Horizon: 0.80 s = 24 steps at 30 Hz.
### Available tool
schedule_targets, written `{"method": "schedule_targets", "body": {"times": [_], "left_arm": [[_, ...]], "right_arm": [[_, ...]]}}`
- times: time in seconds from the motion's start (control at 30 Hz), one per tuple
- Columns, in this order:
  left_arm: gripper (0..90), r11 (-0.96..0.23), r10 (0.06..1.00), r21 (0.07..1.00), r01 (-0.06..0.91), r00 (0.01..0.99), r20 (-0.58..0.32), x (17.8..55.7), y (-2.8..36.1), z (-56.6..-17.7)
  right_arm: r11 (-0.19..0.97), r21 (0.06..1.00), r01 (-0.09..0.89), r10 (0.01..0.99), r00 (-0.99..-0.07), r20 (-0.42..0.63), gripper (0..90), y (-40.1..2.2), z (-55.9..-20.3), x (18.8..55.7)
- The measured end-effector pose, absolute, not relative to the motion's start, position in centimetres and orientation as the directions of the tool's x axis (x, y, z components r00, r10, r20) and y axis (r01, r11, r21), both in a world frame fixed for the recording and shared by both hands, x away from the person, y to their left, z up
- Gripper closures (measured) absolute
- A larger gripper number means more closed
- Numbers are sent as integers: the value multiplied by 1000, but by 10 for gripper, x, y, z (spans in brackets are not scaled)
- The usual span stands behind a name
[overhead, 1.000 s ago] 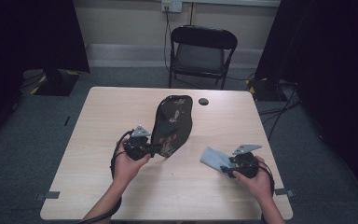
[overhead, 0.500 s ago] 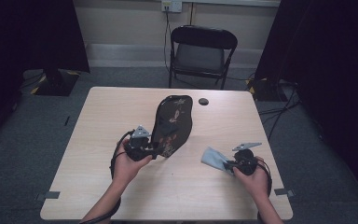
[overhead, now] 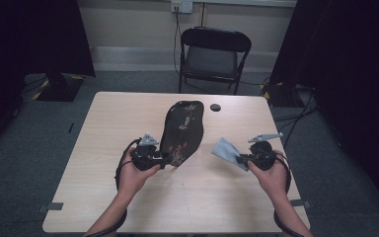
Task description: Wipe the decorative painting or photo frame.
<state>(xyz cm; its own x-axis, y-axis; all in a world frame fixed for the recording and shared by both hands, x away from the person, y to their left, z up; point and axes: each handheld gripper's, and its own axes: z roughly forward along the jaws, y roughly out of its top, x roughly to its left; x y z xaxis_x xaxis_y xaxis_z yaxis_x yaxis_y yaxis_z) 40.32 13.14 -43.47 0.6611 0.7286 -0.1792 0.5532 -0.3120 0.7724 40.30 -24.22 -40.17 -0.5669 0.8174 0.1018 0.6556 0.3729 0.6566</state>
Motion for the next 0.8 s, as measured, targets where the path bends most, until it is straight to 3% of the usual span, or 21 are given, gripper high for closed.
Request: {"method": "schedule_targets", "body": {"times": [0.37, 0.47, 0.8], "left_arm": [[772, -296, 726, 757, 583, 652, -219, 404, 132, -432], [781, -308, 725, 756, 577, 657, -206, 405, 132, -432], [784, -309, 724, 749, 586, 655, -215, 406, 135, -432]], "right_arm": [[325, 786, 526, 804, -591, 62, 826, -206, -320, 430], [323, 806, 496, 803, -594, 44, 826, -189, -308, 439], [341, 766, 545, 810, -584, 55, 826, -160, -336, 461]]}}
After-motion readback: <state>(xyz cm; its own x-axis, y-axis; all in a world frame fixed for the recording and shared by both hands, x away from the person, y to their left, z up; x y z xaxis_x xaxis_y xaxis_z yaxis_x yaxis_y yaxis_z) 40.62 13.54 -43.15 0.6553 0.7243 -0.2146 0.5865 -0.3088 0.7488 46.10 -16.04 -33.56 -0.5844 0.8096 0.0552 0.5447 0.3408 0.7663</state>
